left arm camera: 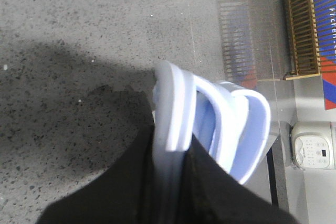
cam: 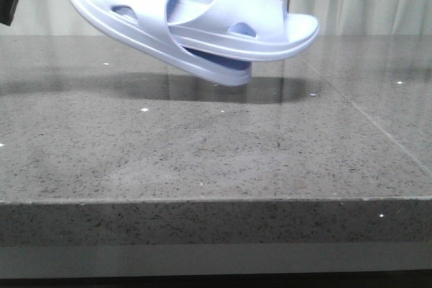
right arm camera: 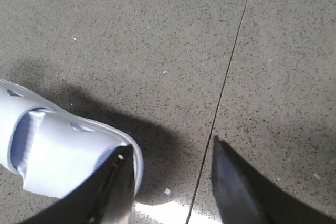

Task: Insert blue slippers together front up
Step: 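Stack the right gripper's slipper onto the left gripper's slipper, both soles down, then lower the stacked slippers onto the table and open both grippers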

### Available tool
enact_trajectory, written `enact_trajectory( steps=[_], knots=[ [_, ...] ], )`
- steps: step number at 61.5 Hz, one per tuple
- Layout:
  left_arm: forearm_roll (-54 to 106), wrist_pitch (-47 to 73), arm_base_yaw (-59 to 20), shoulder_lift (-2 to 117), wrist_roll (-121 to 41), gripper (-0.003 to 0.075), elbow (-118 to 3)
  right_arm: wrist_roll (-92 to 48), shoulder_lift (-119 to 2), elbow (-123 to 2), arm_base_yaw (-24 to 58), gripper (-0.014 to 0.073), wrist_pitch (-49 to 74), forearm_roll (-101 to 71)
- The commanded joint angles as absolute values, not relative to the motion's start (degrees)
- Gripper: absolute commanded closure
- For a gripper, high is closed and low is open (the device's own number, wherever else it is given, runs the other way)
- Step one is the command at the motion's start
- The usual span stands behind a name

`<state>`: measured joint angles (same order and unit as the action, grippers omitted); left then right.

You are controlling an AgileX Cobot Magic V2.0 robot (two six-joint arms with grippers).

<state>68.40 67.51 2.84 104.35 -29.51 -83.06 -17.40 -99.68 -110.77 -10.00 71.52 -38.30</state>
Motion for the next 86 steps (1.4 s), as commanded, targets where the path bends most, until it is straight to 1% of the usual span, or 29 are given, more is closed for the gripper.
enact_trajectory(
  steps=[1,12,24,38,42,45,48,51,55,57,60,71,78,86],
  knots=[
    [72.57,66.76,2.66,101.59,-29.47,0.0739,-83.38,-17.39,-96.54,-112.73,-10.42,0.0211,71.31,-40.01],
    [65.57,64.53,1.22,102.88,-29.47,0.0738,-82.34,-17.39,-96.54,-112.73,-10.42,0.0211,71.18,-40.02],
    [61.62,63.79,-1.17,104.20,-29.47,0.0737,-82.34,-17.18,-96.54,-112.73,-10.42,0.0211,71.07,-40.02],
    [52.76,63.91,-1.35,104.44,-28.65,0.0729,-82.34,-17.18,-96.54,-112.73,-10.42,0.0211,71.12,-40.02],
    [51.69,64.02,-1.35,104.44,-28.51,0.0689,-82.34,-17.18,-96.54,-112.73,-10.42,0.0211,71.12,-40.02],
    [51.46,64.02,-1.35,104.44,-28.51,0.0629,-82.34,-17.18,-96.54,-112.73,-10.42,0.0211,71.12,-40.02],
    [51.46,64.01,-1.35,104.44,-28.51,0.0549,-82.34,-17.18,-96.54,-112.73,-10.42,0.0211,71.12,-40.02],
    [51.35,63.88,-1.35,104.44,-28.51,0.0452,-82.34,-17.18,-96.54,-112.73,-10.42,0.0211,71.12,-40.02],
    [51.05,63.80,-1.35,104.44,-28.51,0.0367,-82.34,-17.18,-96.54,-112.73,-10.42,0.0211,71.12,-40.02],
    [50.45,63.80,-1.35,104.44,-28.51,0.0344,-82.34,-17.18,-96.54,-112.73,-10.42,0.0211,71.17,-40.02],
    [49.24,63.80,-1.35,104.44,-28.37,0.0326,-82.34,-17.18,-96.54,-112.73,-10.42,0.0211,71.17,-40.02],
    [40.74,64.65,0.33,104.44,-23.41,0.0326,-83.69,-17.18,-96.54,-112.73,-10.42,0.0211,71.22,-40.02],
    [36.29,67.29,2.50,104.44,-20.28,0.0327,-86.89,-17.18,-96.54,-112.73,-10.42,0.0211,71.22,-39.74],
    [36.04,70.51,5.27,104.44,-18.17,0.0330,-91.57,-17.18,-96.54,-112.73,-10.42,0.0211,71.29,-39.55]
  ],
)
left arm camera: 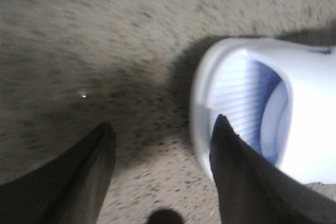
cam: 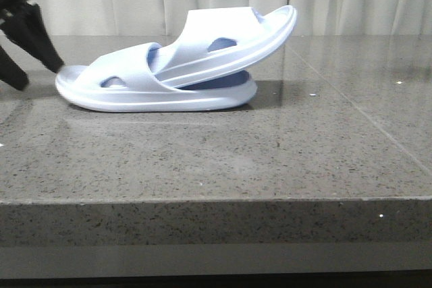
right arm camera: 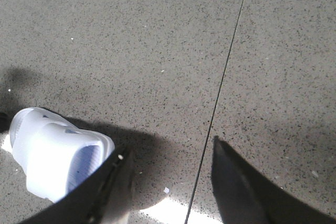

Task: Insert blue slippers together front up

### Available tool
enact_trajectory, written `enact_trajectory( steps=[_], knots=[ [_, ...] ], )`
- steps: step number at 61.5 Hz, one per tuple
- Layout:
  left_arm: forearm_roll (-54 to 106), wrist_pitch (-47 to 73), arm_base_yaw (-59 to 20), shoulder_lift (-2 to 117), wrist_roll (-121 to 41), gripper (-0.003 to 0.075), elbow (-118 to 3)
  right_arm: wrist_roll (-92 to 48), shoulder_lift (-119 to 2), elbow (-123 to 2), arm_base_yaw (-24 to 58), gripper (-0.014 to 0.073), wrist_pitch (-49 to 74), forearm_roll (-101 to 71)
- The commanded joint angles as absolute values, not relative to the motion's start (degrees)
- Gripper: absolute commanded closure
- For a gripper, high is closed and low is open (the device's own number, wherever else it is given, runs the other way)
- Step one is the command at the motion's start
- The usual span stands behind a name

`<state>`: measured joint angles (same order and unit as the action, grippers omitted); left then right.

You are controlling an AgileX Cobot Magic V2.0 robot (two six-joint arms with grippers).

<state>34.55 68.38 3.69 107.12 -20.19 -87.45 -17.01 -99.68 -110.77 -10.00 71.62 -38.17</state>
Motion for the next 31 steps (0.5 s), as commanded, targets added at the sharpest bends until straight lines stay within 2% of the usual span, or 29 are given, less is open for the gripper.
enact_trajectory(
  steps=[1,6,10,14,19,25,31],
  knots=[
    [35.93,70.83,5.51,104.44,-18.02,0.0332,-92.14,-17.18,-96.54,-112.73,-10.42,0.0211,71.29,-39.55],
    [35.81,72.90,6.35,104.32,-17.80,0.0358,-95.49,-17.18,-96.54,-112.73,-10.42,0.0211,71.29,-39.43],
    [35.56,73.75,6.80,104.19,-16.76,0.0430,-98.13,-17.18,-96.54,-112.73,-10.42,0.0211,71.29,-38.49],
    [34.91,73.75,6.80,103.82,-16.33,0.0538,-99.83,-17.18,-96.54,-112.73,-10.42,0.0214,71.29,-37.18],
    [34.22,73.75,6.80,102.70,-16.33,0.0732,-101.56,-17.18,-96.33,-112.73,-10.37,0.0215,71.29,-34.64],
    [32.74,73.45,6.80,100.97,-16.33,0.0740,-102.38,-17.18,-95.80,-112.73,-10.37,0.0265,70.50,-31.28],
    [28.72,71.44,6.80,98.60,-16.19,0.0740,-102.37,-17.18,-94.94,-112.73,-10.17,0.0407,69.11,-29.85]
  ],
)
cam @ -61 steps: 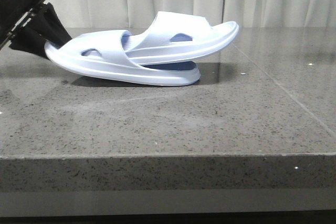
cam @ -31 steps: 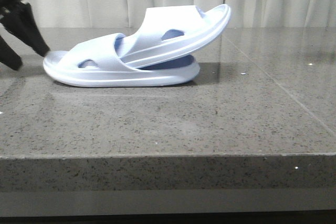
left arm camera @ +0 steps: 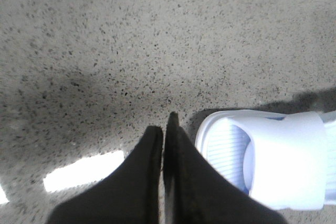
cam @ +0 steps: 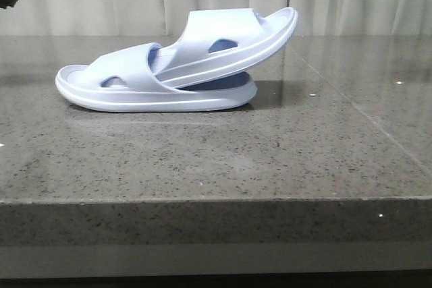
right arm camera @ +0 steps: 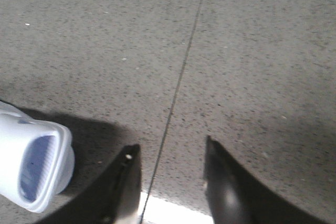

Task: Insert blue slippers together front up

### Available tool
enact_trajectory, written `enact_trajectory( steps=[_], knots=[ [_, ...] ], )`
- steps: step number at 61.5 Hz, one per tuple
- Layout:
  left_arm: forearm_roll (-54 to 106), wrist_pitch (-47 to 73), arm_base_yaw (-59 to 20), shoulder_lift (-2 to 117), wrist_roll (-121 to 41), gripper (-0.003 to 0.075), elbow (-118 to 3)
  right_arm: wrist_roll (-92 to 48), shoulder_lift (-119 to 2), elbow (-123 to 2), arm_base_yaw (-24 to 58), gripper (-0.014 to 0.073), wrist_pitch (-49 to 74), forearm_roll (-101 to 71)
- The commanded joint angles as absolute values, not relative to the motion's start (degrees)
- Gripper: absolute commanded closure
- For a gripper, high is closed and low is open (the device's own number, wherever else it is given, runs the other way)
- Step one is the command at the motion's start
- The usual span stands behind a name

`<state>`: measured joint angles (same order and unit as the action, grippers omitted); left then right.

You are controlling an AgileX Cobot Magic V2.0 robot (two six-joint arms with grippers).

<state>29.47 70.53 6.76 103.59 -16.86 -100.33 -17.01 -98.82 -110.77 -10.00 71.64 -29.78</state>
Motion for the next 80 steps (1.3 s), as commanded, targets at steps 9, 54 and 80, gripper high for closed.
enact_trajectory(
  steps=[9,54,80],
  knots=[
    [23.06,67.39,6.80,94.56,-14.11,0.0740,-102.37,-17.23,-92.64,-112.73,-7.72,0.0580,66.52,-25.00],
    [16.27,29.55,6.80,56.46,-15.08,0.0740,-63.06,-18.30,-57.98,-69.16,1.58,0.0653,23.23,-11.10],
    [16.04,17.78,0.68,36.14,-17.41,0.0740,-38.56,-19.63,-32.32,-34.33,1.58,0.0653,5.56,-11.10]
  ],
)
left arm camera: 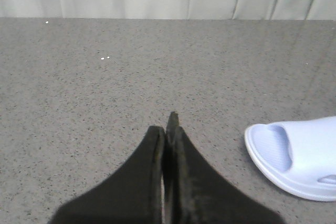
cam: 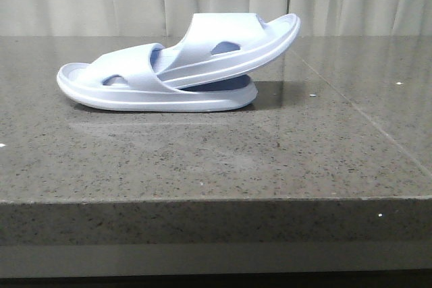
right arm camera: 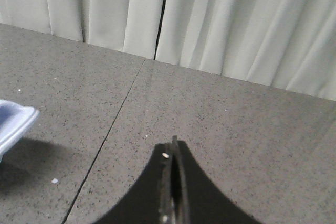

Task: Insert blue slippers together front up

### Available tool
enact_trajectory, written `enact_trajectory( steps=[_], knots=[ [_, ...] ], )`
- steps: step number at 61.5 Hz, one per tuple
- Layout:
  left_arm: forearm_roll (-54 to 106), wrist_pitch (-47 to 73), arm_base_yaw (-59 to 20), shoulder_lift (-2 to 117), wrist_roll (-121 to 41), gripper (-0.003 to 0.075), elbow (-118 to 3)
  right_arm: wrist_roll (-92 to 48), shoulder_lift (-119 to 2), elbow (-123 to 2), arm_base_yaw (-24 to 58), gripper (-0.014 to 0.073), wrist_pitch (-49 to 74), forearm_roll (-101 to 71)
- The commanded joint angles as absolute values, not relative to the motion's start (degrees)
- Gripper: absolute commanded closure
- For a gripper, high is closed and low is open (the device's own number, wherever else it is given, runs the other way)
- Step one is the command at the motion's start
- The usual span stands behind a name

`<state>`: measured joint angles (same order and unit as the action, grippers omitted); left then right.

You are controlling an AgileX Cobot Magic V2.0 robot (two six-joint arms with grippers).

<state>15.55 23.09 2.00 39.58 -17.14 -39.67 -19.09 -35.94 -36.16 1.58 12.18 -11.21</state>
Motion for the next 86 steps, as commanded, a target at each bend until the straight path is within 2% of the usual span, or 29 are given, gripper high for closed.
enact_trajectory(
  steps=[1,13,26,86],
  knots=[
    [16.04,17.78,0.33,35.06,-17.41,0.0740,-37.55,-19.63,-30.69,-32.77,1.58,0.0653,5.32,-11.10],
    [16.04,14.45,-0.82,24.57,-17.41,0.0740,-29.05,-19.63,-20.36,-25.10,1.58,0.0653,2.70,-11.10],
    [16.04,11.60,-0.82,16.64,-17.41,0.0739,-24.84,-19.63,-17.27,-23.58,1.58,0.0653,3.27,-11.10],
    [16.04,11.74,-0.82,16.29,-17.41,0.0740,-24.73,-19.63,-17.27,-23.58,1.58,0.0653,3.02,-11.10]
  ],
)
